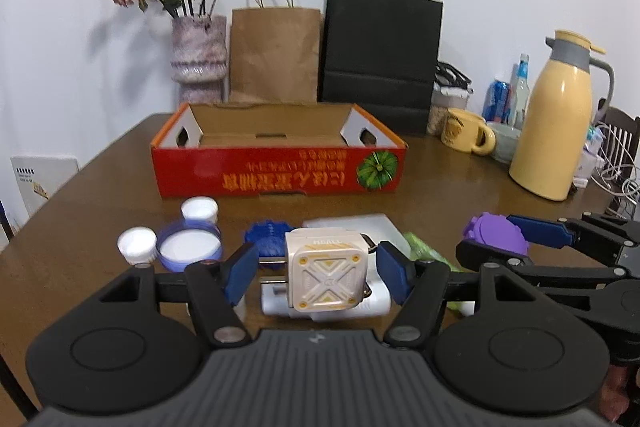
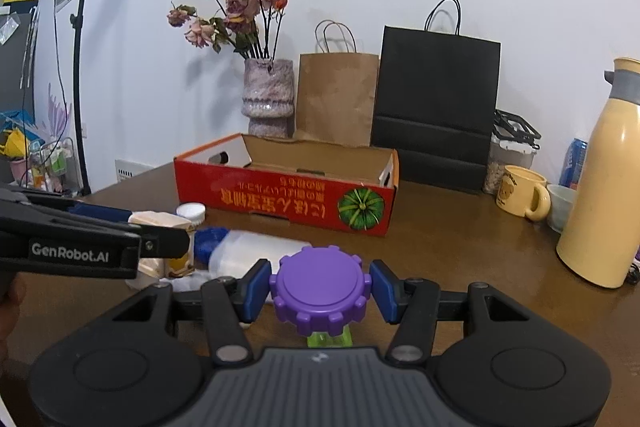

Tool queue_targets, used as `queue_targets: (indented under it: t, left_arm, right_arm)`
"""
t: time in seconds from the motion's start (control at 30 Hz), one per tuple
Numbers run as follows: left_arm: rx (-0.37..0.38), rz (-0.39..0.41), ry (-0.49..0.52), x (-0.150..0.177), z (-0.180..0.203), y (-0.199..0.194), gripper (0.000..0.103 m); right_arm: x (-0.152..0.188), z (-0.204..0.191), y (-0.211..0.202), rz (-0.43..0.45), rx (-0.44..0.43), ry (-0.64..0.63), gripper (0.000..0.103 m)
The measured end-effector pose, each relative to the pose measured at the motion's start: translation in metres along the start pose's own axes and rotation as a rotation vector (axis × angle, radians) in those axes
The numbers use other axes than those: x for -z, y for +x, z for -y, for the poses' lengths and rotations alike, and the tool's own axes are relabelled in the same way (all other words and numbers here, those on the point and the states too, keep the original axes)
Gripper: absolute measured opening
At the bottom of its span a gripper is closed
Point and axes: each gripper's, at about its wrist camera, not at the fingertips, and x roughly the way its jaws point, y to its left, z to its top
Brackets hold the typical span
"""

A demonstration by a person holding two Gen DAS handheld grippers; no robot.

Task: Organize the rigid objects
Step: 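Carry the cream block and purple cap into the box and open both tools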

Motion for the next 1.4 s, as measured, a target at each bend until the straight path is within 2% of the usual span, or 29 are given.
queue_targets:
  t: [0.63, 1.1, 1.4]
  left_arm:
    - [-0.066, 0.119, 0.003, -0.061, -0.044, 0.019, 0.067]
    - [-0.077, 0.143, -0.021, -0.099, -0.061, 0.053, 0.067]
    - [-0.102, 0.148, -0.051, -0.118, -0.072, 0.085, 0.067]
  right_arm:
    - [-0.058, -0.022, 0.044, 0.084, 0.009, 0.031, 0.053]
    - [-0.100, -0.020, 0.090, 0.127, 0.044, 0.042, 0.053]
    - [-0.120, -0.018, 0.129, 0.115, 0.040, 0.029, 0.053]
